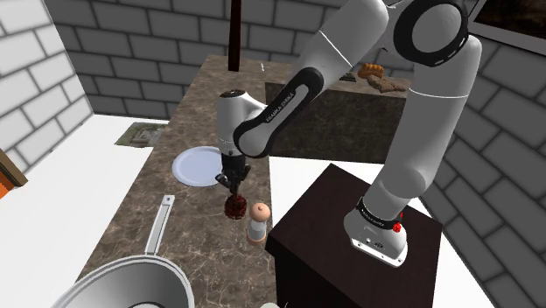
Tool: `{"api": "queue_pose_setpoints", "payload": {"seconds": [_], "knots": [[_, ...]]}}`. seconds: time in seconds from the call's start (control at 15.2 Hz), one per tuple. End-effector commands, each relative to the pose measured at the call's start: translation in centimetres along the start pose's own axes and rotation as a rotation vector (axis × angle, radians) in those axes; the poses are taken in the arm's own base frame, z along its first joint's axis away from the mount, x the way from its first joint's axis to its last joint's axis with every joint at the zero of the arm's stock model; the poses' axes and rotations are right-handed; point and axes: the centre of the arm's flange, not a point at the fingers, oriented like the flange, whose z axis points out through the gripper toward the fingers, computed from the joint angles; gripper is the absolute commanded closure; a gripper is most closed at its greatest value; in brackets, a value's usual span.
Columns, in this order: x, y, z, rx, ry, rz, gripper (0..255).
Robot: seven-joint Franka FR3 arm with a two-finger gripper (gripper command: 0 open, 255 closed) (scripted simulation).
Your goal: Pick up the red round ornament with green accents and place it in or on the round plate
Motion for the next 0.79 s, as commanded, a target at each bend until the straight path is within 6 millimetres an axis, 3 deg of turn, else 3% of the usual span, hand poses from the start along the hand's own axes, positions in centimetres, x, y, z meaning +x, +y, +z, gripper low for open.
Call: {"api": "queue_pose_setpoints", "payload": {"seconds": [0.0,0.13,0.73], "knots": [[-0.1,-0.1,-1.0,0.0,0.0,0.0,255],[-0.2,-0.1,-1.5,0.0,0.0,0.0,255],[11.1,2.0,-4.5,0.0,0.0,0.0,255]]}}
